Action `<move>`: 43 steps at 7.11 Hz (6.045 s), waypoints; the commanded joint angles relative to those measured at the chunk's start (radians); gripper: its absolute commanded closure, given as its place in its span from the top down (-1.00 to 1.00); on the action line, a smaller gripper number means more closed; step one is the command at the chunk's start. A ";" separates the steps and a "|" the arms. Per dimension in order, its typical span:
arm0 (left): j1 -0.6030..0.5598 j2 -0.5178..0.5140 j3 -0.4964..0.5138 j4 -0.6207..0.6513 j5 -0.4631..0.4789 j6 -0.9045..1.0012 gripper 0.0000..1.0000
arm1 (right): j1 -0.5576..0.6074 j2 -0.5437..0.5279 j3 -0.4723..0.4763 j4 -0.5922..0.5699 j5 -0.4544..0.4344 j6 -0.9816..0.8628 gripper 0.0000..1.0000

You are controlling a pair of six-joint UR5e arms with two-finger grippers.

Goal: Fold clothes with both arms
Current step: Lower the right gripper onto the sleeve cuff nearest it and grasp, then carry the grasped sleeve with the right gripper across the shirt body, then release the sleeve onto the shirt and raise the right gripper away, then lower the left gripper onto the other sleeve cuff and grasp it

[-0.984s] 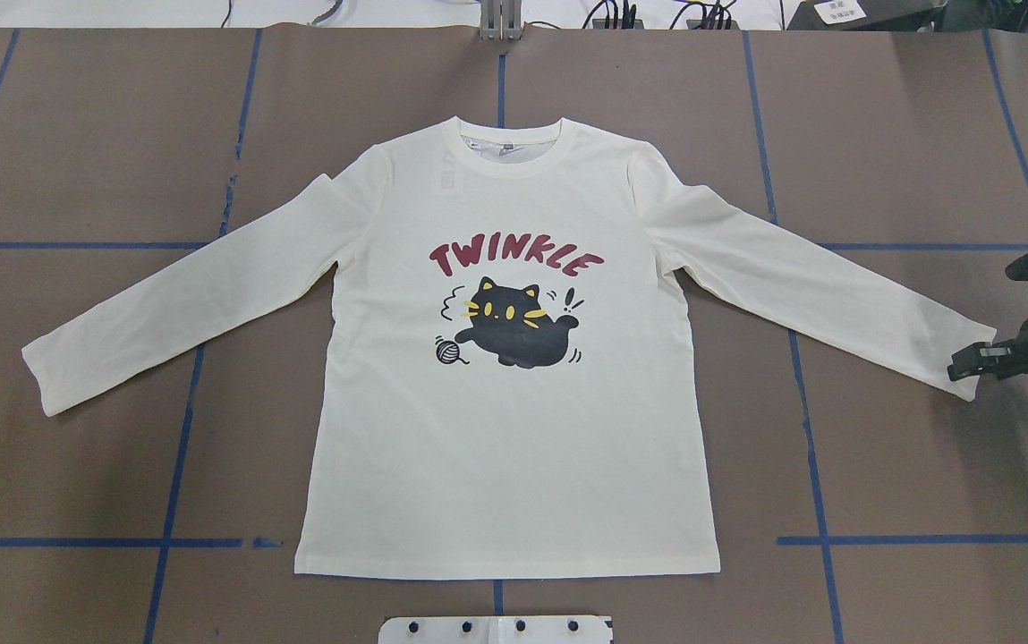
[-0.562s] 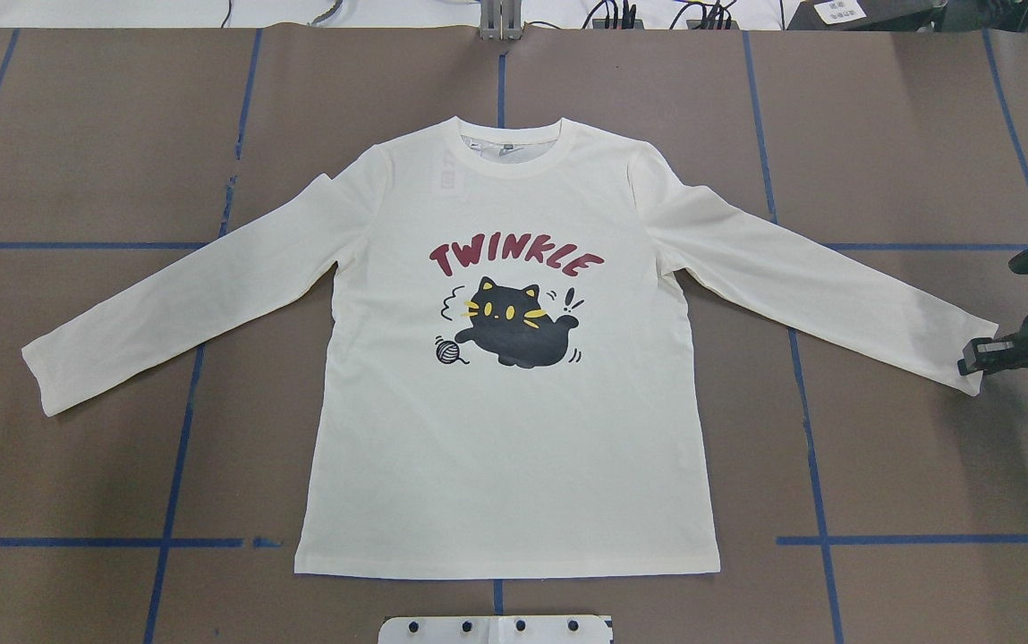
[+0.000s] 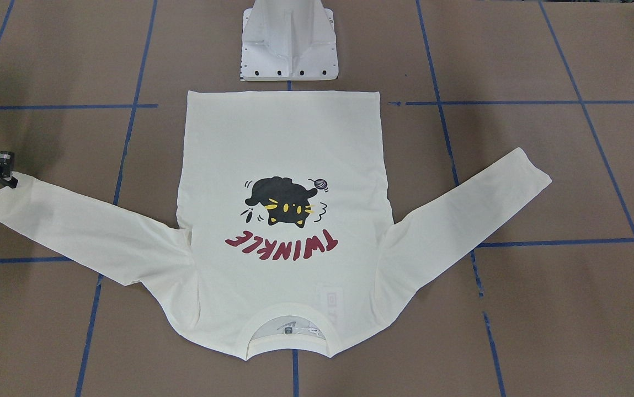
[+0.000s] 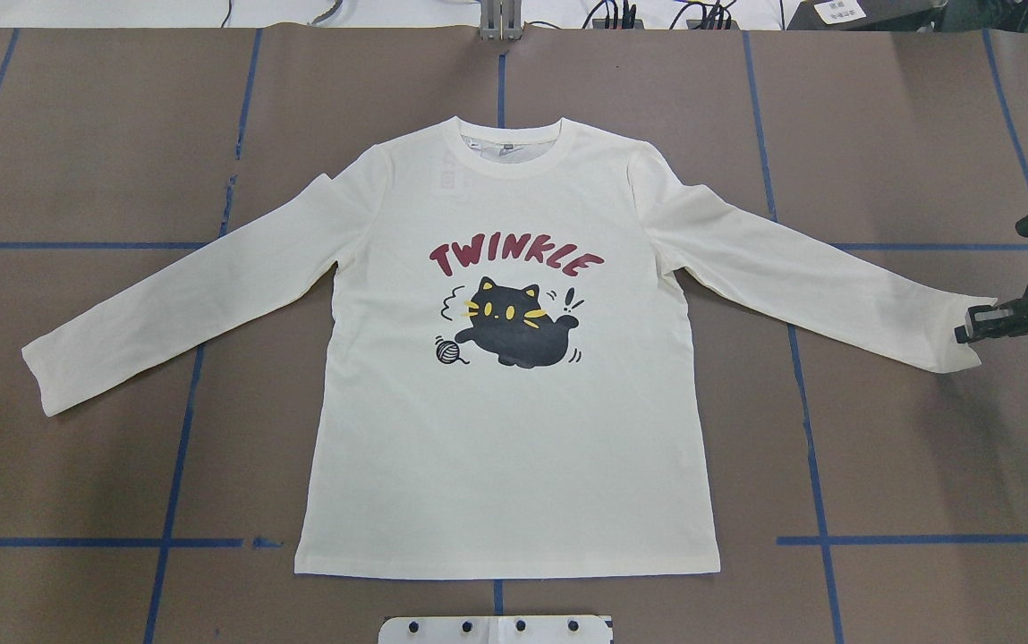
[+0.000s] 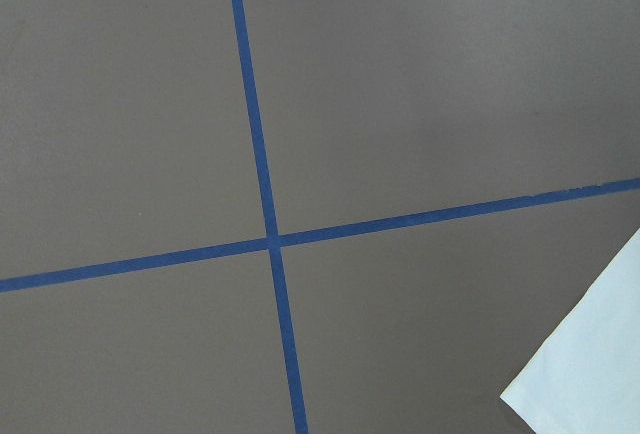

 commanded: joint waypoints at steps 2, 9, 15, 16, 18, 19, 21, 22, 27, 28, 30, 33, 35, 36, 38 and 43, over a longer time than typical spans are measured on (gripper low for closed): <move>0.000 -0.001 0.004 -0.007 0.000 -0.002 1.00 | 0.005 0.267 -0.031 -0.055 0.074 0.013 -1.00; 0.000 -0.009 0.020 -0.007 0.000 -0.004 0.99 | -0.269 1.071 -0.392 -0.085 -0.151 0.380 -1.00; 0.000 -0.010 0.026 -0.010 0.000 -0.005 0.99 | -0.485 1.138 -0.562 0.062 -0.429 0.377 -1.00; 0.000 -0.010 0.026 -0.010 0.000 -0.005 1.00 | -0.507 1.145 -0.583 0.091 -0.466 0.377 -1.00; 0.000 -0.012 0.030 -0.011 0.000 -0.004 1.00 | -0.537 1.209 -0.612 0.105 -0.520 0.378 1.00; 0.000 -0.013 0.030 -0.011 0.000 -0.004 0.99 | -0.544 1.207 -0.616 0.107 -0.534 0.378 1.00; 0.000 -0.014 0.030 -0.025 0.000 -0.008 1.00 | -0.546 1.201 -0.623 0.083 -0.546 0.453 1.00; 0.002 -0.020 0.015 -0.037 0.011 -0.110 0.99 | -0.541 1.201 -0.584 -0.024 -0.537 0.464 1.00; 0.365 0.202 -0.028 -0.615 0.335 -0.852 0.99 | -0.297 0.953 -0.104 -0.780 -0.296 0.204 1.00; 0.482 0.250 -0.074 -0.651 0.432 -1.015 0.99 | -0.232 0.882 -0.041 -0.848 -0.253 0.080 1.00; 0.709 0.256 -0.100 -0.651 0.555 -1.289 0.99 | -0.132 0.718 0.079 -0.879 -0.209 -0.092 1.00; 0.876 0.206 -0.099 -0.624 0.640 -1.406 0.99 | -0.067 0.627 0.107 -0.870 -0.097 -0.163 1.00; 0.888 0.183 -0.092 -0.556 0.695 -1.397 0.99 | -0.064 0.625 0.107 -0.870 -0.095 -0.163 1.00; 0.890 0.187 -0.085 -0.554 0.712 -1.380 0.99 | -0.066 0.627 0.107 -0.870 -0.096 -0.162 1.00; 0.890 0.181 -0.062 -0.542 0.730 -1.354 0.98 | -0.066 0.627 0.107 -0.870 -0.095 -0.160 1.00; 0.893 0.166 -0.049 -0.542 0.730 -1.346 0.66 | -0.067 0.625 0.124 -0.870 -0.093 -0.151 1.00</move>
